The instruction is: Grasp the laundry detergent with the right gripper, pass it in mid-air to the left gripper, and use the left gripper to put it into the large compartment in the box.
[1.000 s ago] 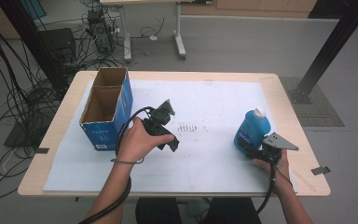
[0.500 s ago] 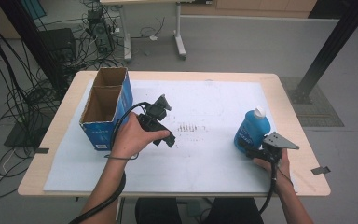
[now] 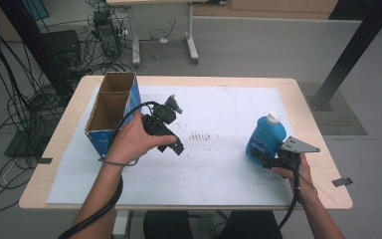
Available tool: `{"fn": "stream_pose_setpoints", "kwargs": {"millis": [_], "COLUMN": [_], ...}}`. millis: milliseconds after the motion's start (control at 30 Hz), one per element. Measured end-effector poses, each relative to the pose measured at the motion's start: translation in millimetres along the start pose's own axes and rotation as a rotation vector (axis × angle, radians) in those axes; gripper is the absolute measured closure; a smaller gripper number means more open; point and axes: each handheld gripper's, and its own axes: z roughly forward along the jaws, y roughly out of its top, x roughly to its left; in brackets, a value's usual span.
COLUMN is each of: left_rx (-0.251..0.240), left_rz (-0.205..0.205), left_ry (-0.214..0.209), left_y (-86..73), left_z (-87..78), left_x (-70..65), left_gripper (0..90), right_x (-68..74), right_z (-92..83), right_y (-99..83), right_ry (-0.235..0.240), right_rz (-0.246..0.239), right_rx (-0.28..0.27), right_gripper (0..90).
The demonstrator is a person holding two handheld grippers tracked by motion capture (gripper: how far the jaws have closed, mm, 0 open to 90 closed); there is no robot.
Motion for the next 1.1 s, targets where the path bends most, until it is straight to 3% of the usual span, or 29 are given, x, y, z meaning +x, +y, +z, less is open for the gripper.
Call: {"fn": "stream_pose_setpoints", "kwargs": {"millis": [233,267,433,467,500,567,700,733,867,1100], "left_rx": [0.041,0.041,0.029,0.029,0.027,0.030,0.030,0.030,0.039,0.035], "left_rz": [0.112,0.112,0.226,0.226,0.255,0.324,0.394,0.394,0.450,0.510], "left_ry": [0.001,0.001,-0.018,-0.018,-0.019,-0.029,-0.045,-0.045,-0.047,-0.070], "left_y": [5.9,5.9,14.0,14.0,15.3,18.5,24.0,24.0,31.8,39.8], "left_z": [-17.9,-17.9,-33.2,-33.2,-36.0,-43.7,-55.4,-55.4,-68.8,-80.8], "left_x": [-4.0,-4.0,-12.1,-12.1,-14.3,-19.9,-28.0,-28.0,-36.1,-47.4], "left_gripper": [10.4,10.3,10.3,10.3,10.3,10.3,10.3,10.3,10.3,10.2], "right_x": [1.8,1.8,6.4,7.4,7.4,9.8,14.8,14.8,22.1,32.3], "right_z": [-1.6,-1.6,0.2,0.6,0.6,1.5,3.6,3.6,7.9,14.6], "right_y": [17.2,17.2,34.5,38.0,38.0,45.6,55.7,55.7,67.5,87.3], "right_ry": [0.129,0.129,0.229,0.249,0.249,0.294,0.358,0.358,0.426,0.535], "right_rz": [-0.003,-0.003,-0.035,-0.036,-0.036,-0.037,-0.054,-0.054,-0.074,-0.097], "right_rx": [0.013,0.013,0.016,0.014,0.014,0.014,0.020,0.020,0.027,0.051], "right_gripper": [40.6,40.6,40.5,40.5,40.5,40.5,40.5,40.5,40.4,40.4]}}
